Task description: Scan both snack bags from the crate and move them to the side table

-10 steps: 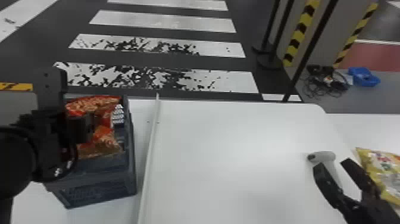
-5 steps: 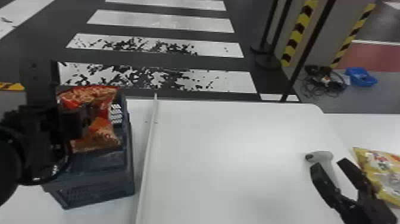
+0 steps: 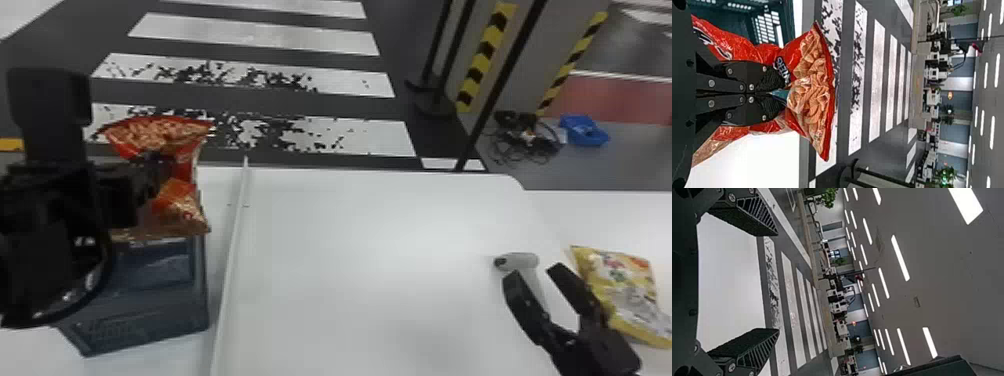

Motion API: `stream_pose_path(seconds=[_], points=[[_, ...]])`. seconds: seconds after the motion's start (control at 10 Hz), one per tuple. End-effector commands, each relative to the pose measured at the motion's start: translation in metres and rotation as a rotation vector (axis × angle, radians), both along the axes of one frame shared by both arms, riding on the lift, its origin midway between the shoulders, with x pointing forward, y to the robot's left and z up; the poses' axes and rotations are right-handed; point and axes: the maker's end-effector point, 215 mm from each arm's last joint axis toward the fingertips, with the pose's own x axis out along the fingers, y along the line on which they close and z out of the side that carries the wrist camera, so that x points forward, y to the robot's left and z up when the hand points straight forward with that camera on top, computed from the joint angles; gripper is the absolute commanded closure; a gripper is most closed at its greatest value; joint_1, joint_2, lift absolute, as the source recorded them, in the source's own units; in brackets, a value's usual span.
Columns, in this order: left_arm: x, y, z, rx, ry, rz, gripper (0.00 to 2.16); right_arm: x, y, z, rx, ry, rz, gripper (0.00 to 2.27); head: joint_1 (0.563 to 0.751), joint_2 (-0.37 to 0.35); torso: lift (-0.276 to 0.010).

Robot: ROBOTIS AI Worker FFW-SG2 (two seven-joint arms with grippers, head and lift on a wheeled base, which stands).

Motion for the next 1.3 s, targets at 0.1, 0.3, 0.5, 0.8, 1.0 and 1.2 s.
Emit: stream_pose_path(seconds=[0.1, 0.3, 0.5, 0.8, 1.0, 1.2], points=[[0.000, -0.059, 0.003, -0.022, -0.003, -0.109, 2.13, -0.001, -0.003, 0.002, 0.003, -0.005, -0.012, 0.13, 0.695, -0.200, -0.095], [0.001, -0.111, 0.004, -0.031, 0.002, -0.204, 2.13, -0.002, -0.002, 0.002, 0.005, -0.007, -0.014, 0.13, 0.695, -0.265, -0.095], [0.001, -0.162, -0.012, -0.019, 0.043, -0.303, 2.12, -0.002, 0.000, 0.004, 0.004, -0.012, -0.017, 0.13, 0.695, -0.334, -0.095], [0.002, -0.223, -0.075, 0.012, 0.144, -0.424, 2.12, -0.001, -0.006, 0.013, 0.002, -0.028, -0.033, 0.13, 0.695, -0.350, -0.095], [0.005, -0.254, -0.105, 0.029, 0.166, -0.488, 2.12, -0.004, -0.006, 0.016, 0.004, -0.030, -0.036, 0.13, 0.695, -0.350, -0.095], [0.009, -0.275, -0.135, 0.052, 0.188, -0.531, 2.12, -0.005, -0.011, 0.022, 0.009, -0.040, -0.046, 0.13, 0.695, -0.350, -0.095]])
